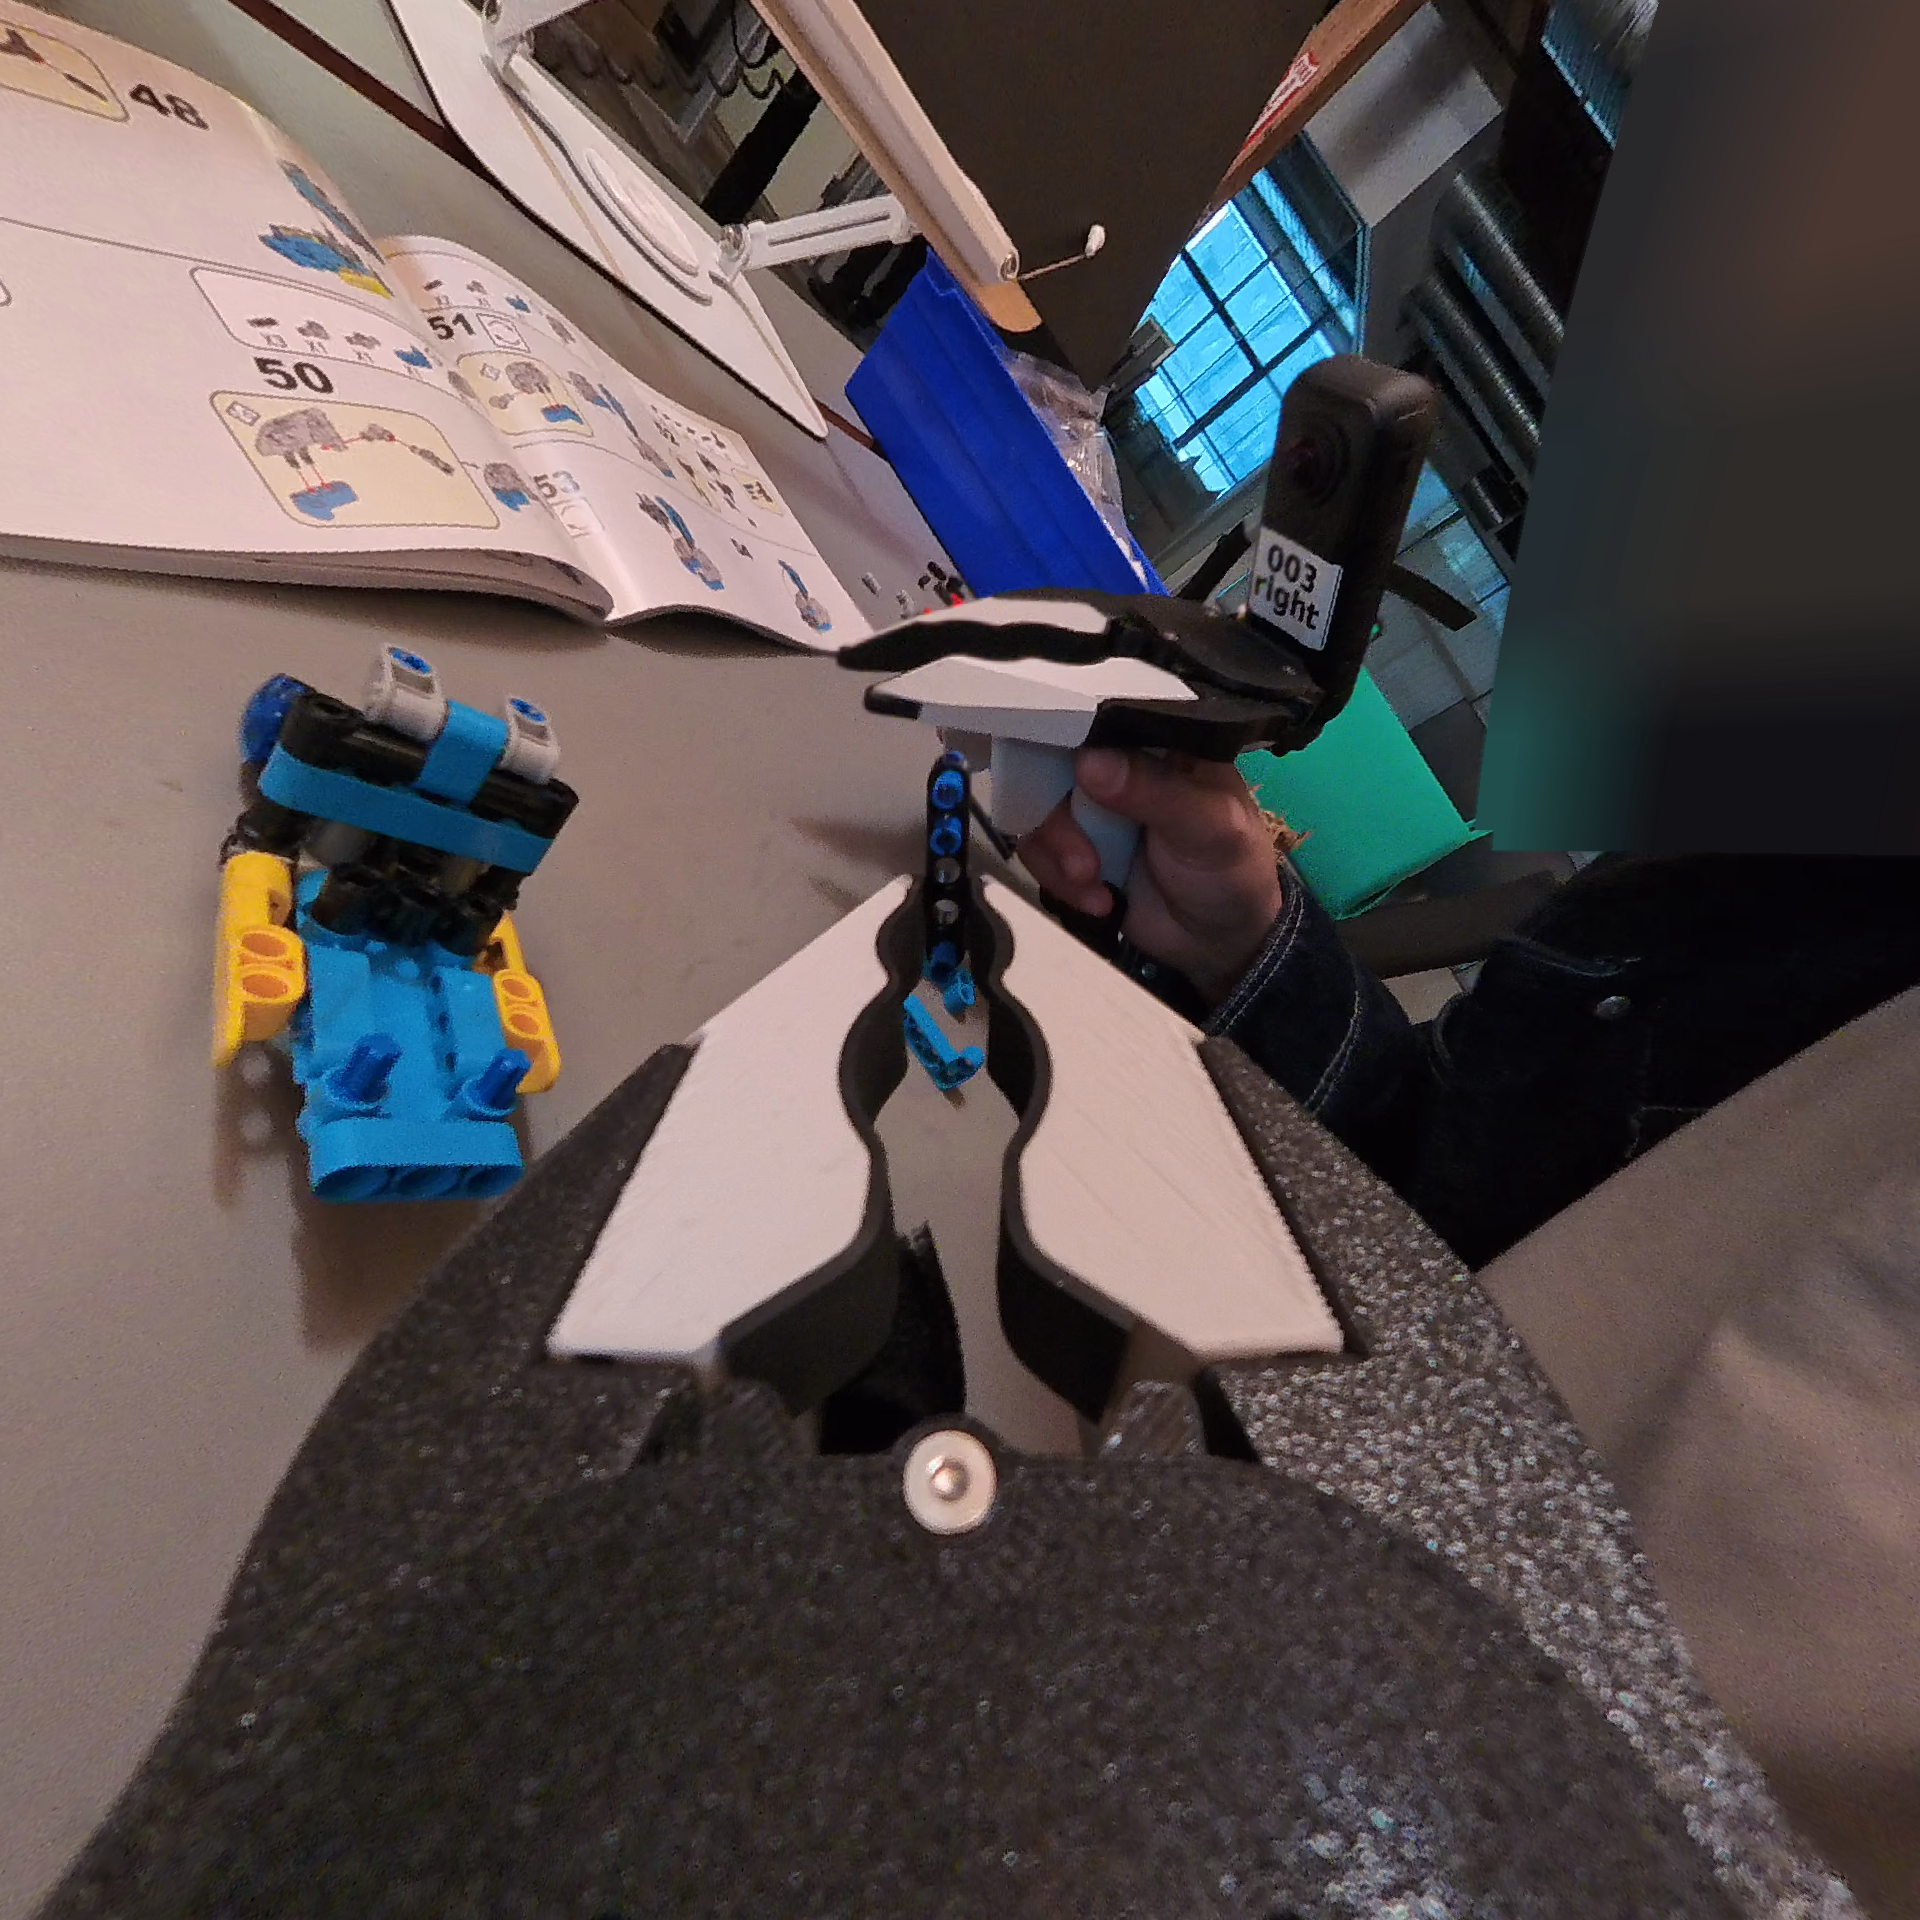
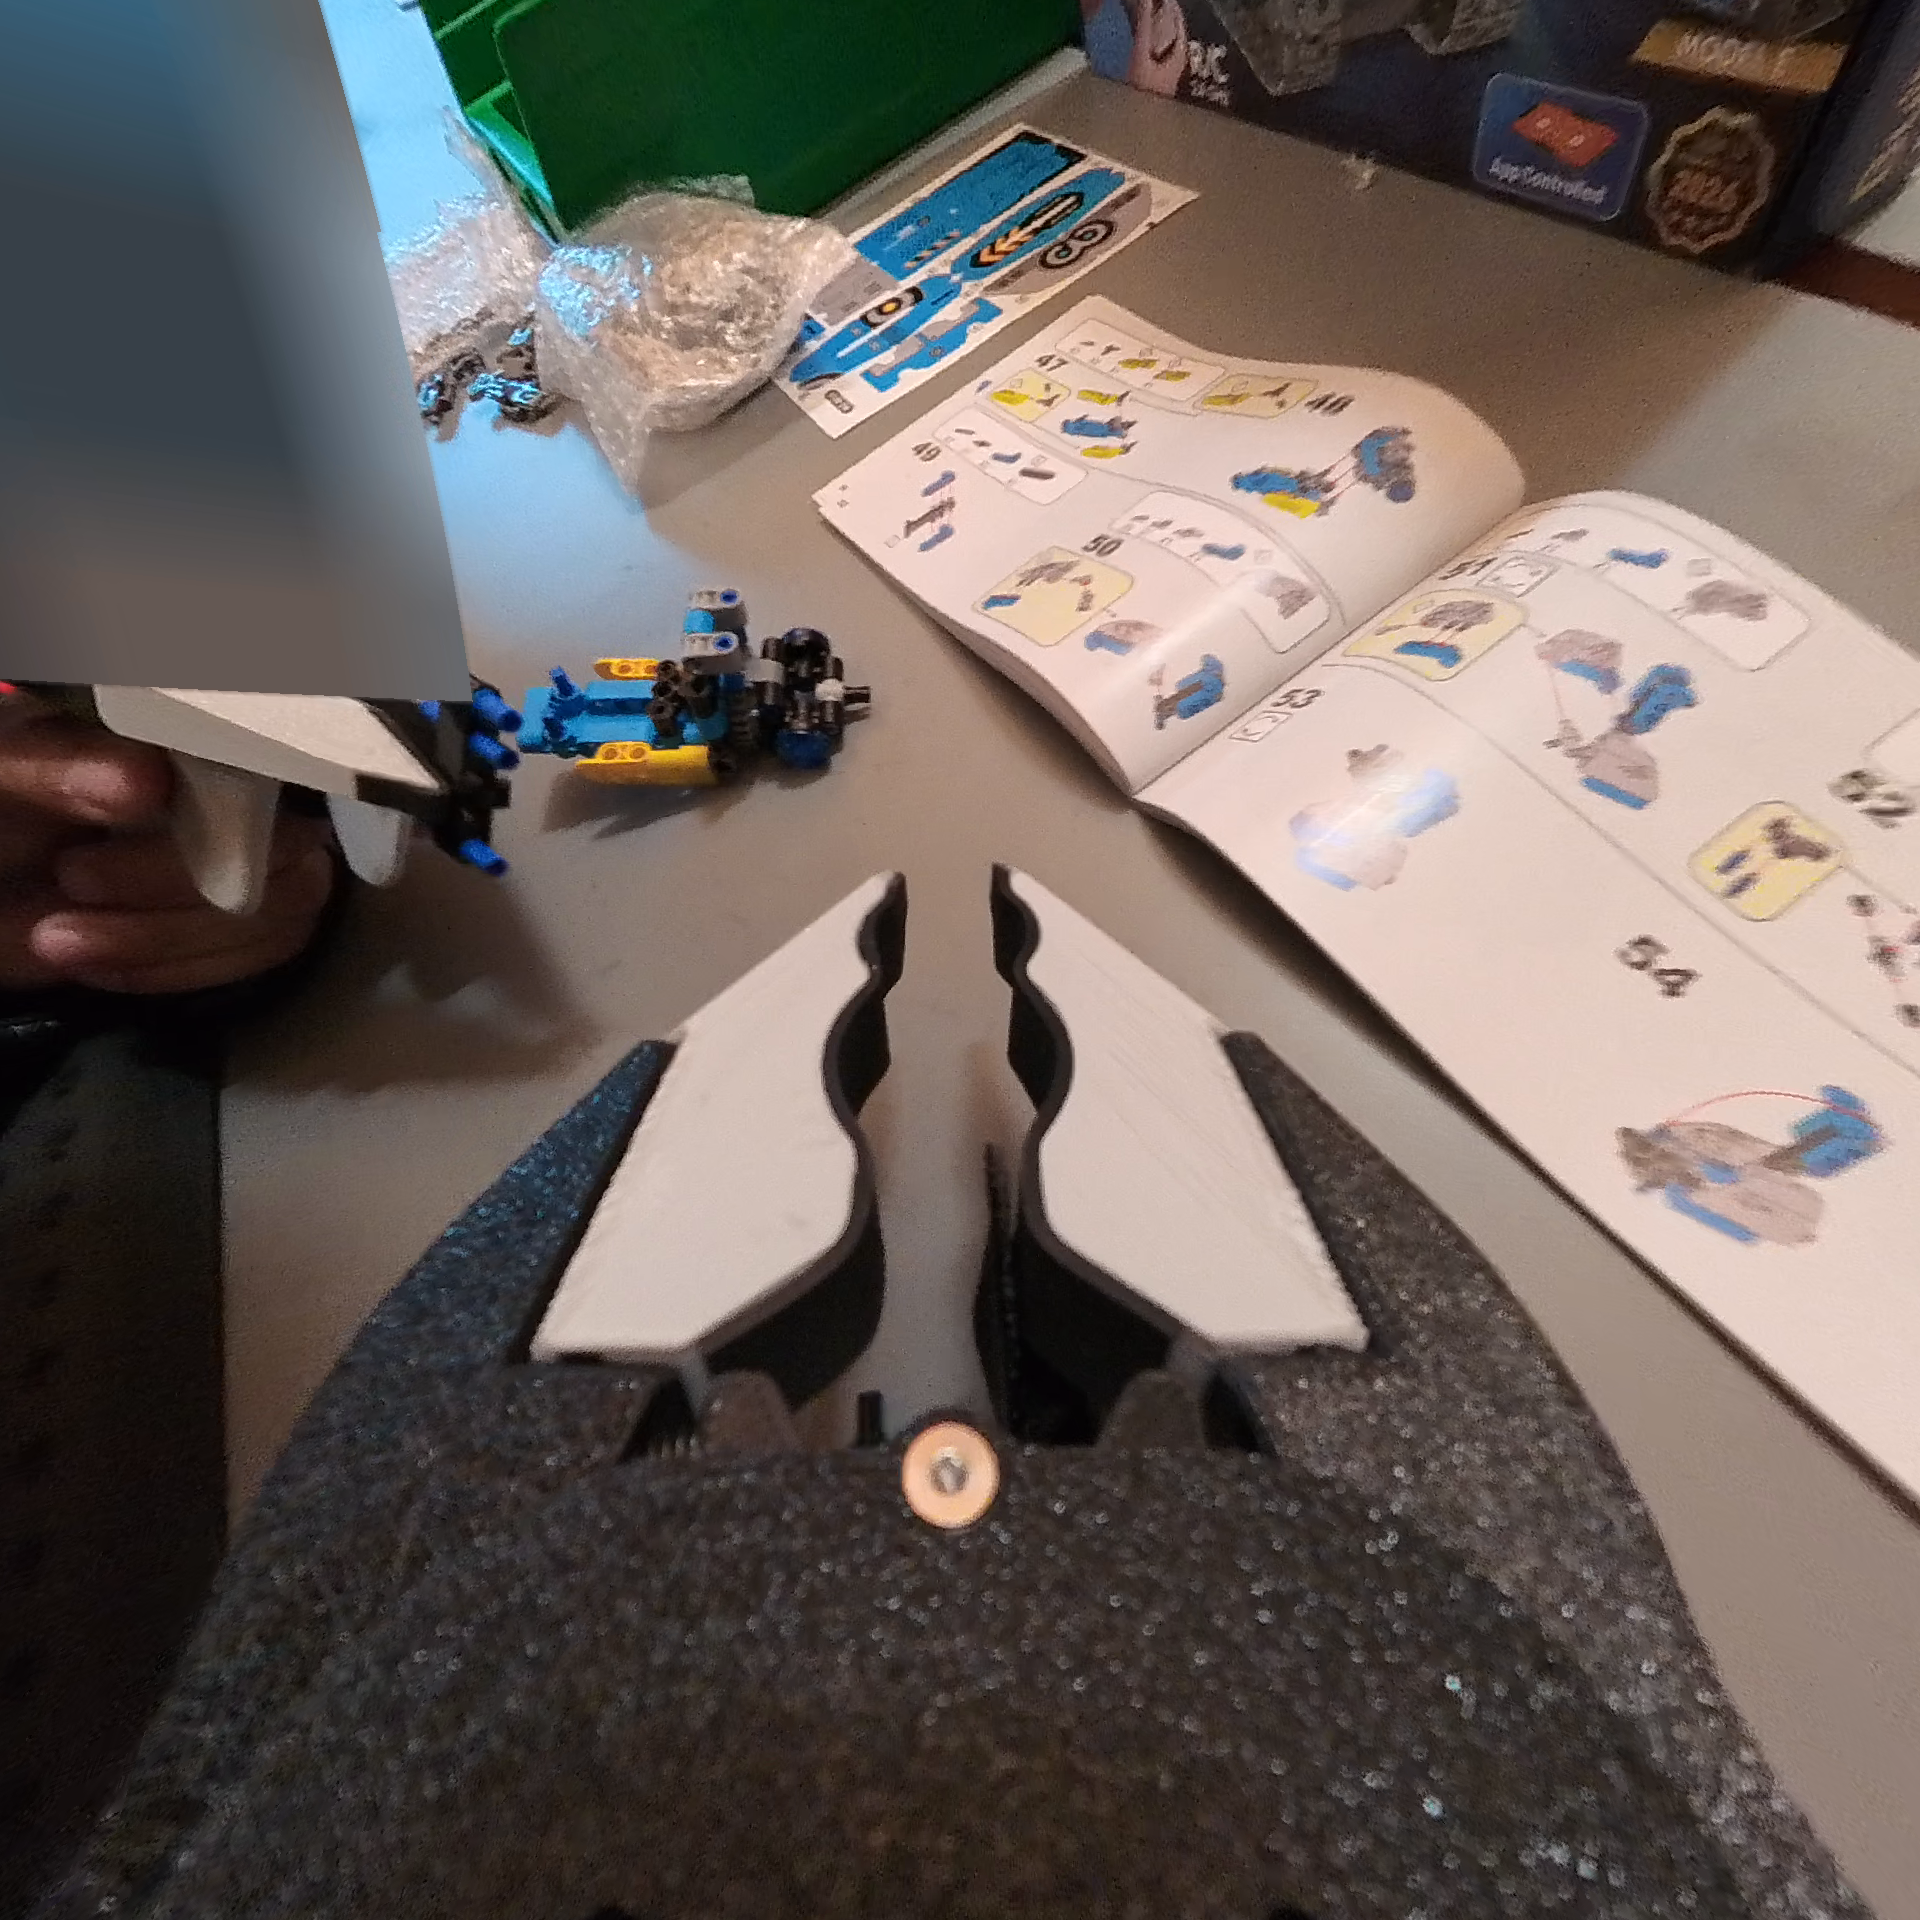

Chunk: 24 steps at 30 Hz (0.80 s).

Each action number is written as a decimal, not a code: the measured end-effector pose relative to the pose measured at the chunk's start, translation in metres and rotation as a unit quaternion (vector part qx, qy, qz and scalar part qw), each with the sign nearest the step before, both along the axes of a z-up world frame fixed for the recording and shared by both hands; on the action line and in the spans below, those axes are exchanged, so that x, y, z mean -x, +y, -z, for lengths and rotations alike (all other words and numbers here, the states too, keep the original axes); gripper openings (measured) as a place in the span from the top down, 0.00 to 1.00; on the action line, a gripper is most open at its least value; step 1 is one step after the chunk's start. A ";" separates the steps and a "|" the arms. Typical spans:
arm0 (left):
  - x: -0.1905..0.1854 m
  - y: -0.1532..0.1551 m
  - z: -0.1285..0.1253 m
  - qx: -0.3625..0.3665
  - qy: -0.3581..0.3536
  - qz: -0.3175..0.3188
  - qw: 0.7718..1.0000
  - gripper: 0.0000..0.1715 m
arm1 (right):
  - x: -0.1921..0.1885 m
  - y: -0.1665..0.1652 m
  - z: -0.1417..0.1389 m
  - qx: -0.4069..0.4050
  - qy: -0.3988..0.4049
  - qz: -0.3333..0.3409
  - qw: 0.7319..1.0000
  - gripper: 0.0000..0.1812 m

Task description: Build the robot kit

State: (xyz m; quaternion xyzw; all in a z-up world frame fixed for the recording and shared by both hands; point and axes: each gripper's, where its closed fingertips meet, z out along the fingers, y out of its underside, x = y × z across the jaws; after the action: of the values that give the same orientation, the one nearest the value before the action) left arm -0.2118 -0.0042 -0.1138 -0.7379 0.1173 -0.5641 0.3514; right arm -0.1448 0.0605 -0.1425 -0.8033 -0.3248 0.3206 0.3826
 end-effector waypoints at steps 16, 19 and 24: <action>-0.001 -0.002 -0.002 -0.024 0.013 -0.007 1.000 0.96 | -0.043 -0.106 0.043 0.021 -0.200 -0.205 0.958 0.87; -0.001 -0.003 -0.002 -0.029 0.016 -0.006 0.999 0.96 | -0.032 -0.107 0.045 0.002 -0.194 -0.214 0.957 0.87; 0.001 -0.004 -0.004 -0.033 0.010 -0.011 0.999 0.96 | -0.019 -0.124 0.040 0.006 -0.171 -0.250 0.953 0.87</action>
State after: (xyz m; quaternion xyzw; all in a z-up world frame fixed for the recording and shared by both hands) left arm -0.2123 -0.0077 -0.1097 -0.7330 0.1313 -0.5486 0.3800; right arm -0.1260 -0.0631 -0.1827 -0.7417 -0.5738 0.2652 0.2243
